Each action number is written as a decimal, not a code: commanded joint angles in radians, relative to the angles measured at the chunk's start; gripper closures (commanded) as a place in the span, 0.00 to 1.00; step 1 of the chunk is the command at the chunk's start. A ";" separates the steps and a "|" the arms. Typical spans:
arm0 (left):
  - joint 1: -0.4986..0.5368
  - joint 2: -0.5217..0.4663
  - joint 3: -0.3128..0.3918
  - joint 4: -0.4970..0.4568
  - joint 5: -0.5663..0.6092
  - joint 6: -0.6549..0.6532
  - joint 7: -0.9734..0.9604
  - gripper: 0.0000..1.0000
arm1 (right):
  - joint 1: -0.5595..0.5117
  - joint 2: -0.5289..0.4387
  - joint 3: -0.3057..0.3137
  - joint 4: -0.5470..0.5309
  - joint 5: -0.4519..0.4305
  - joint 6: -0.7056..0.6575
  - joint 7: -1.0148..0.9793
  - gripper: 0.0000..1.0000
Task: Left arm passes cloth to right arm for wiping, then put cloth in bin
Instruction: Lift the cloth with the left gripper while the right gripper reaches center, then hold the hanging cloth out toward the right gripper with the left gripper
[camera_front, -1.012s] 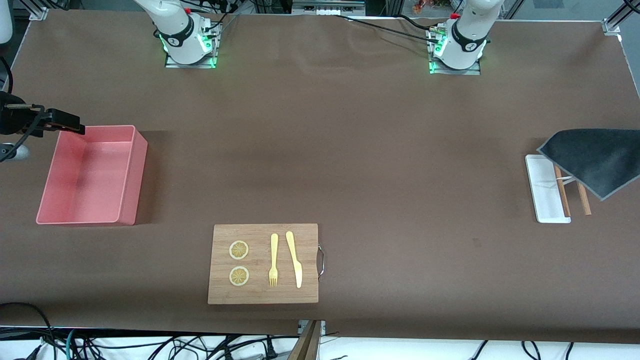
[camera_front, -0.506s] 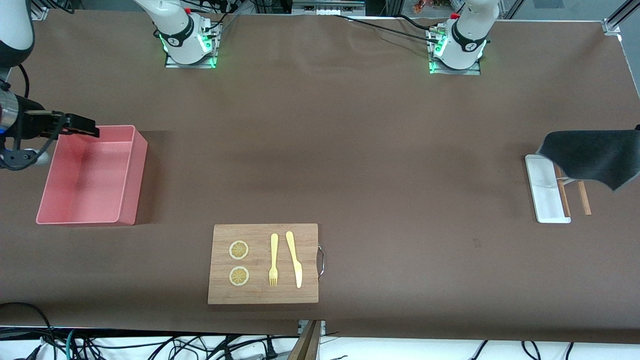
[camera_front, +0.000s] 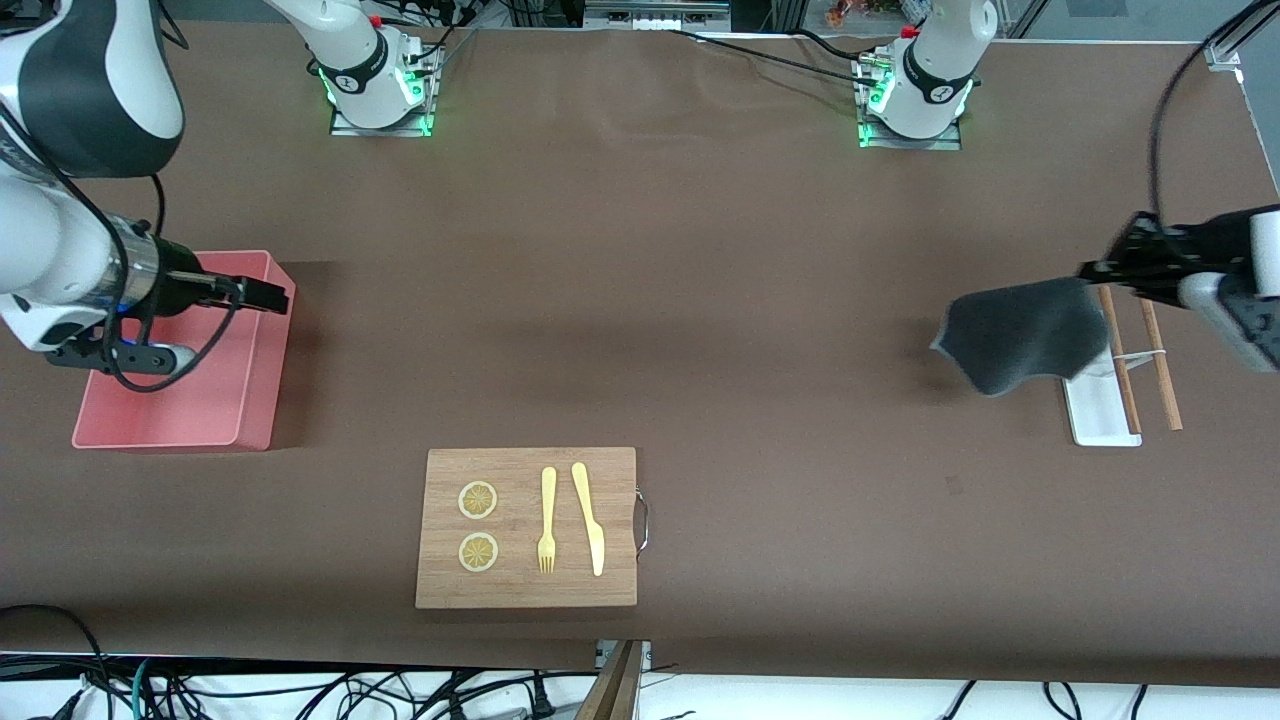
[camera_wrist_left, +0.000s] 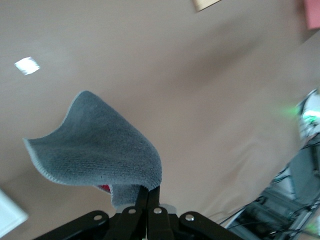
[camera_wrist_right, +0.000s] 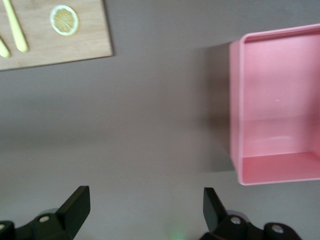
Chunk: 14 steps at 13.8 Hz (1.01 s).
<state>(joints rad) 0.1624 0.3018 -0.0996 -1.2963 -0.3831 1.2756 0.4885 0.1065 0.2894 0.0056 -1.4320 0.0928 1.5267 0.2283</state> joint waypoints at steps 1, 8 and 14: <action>-0.094 -0.006 0.003 -0.018 -0.086 0.112 -0.222 1.00 | 0.027 0.028 -0.004 0.008 0.076 0.044 0.121 0.00; -0.394 0.029 0.000 -0.021 -0.352 0.508 -0.579 1.00 | 0.137 0.105 -0.004 0.008 0.229 0.208 0.472 0.00; -0.434 0.039 -0.003 -0.026 -0.615 0.584 -0.550 1.00 | 0.211 0.162 -0.004 0.007 0.381 0.335 0.647 0.00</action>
<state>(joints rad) -0.2538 0.3467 -0.1099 -1.3139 -0.9416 1.8456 -0.0857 0.2967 0.4442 0.0088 -1.4320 0.4513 1.8354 0.8269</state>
